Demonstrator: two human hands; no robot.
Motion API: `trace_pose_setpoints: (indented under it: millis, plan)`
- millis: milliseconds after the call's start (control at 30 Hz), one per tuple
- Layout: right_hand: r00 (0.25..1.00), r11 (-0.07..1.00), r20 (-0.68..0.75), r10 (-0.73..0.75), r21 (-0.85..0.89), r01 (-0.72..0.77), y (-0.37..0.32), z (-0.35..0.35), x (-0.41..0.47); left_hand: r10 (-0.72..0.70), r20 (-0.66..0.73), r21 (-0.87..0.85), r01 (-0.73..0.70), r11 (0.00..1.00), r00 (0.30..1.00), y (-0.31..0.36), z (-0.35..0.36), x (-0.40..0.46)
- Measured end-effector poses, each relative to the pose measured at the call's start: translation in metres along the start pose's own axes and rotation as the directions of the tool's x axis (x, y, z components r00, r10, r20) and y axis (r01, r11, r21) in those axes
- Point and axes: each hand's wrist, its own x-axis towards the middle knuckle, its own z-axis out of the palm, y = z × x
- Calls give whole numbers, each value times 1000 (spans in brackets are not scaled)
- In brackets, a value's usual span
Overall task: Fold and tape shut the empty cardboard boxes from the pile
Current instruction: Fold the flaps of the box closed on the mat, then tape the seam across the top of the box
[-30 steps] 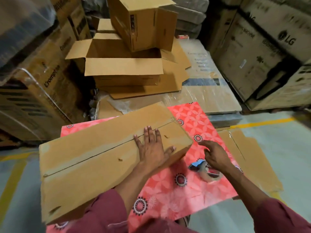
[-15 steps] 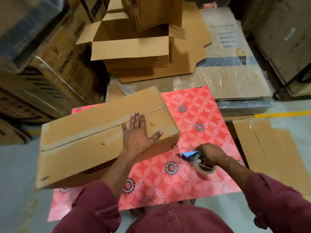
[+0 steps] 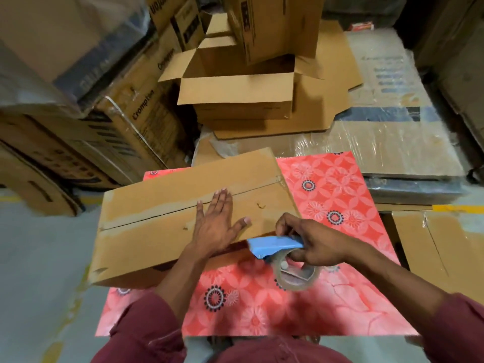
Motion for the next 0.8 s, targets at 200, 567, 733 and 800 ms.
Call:
trace_pose_setpoints:
  millis: [200,567,733,800]
  plan:
    - [984,988,-155,-90,114,109,-79,-5,79,-89,61,73,85,994,994,-95,-23,-30]
    - [946,981,-271,-177,28,192,-175,60,246,-256,-18,44,257,966,967,-286,-36,-83]
    - [934,984,-329,-142,53,168,-177,86,282,-220,-9,10,221,975,975,-294,-25,-82]
    - [925,985,-355,-134,52,163,-175,93,289,-218,-54,-7,218,976,974,-296,-20,-81]
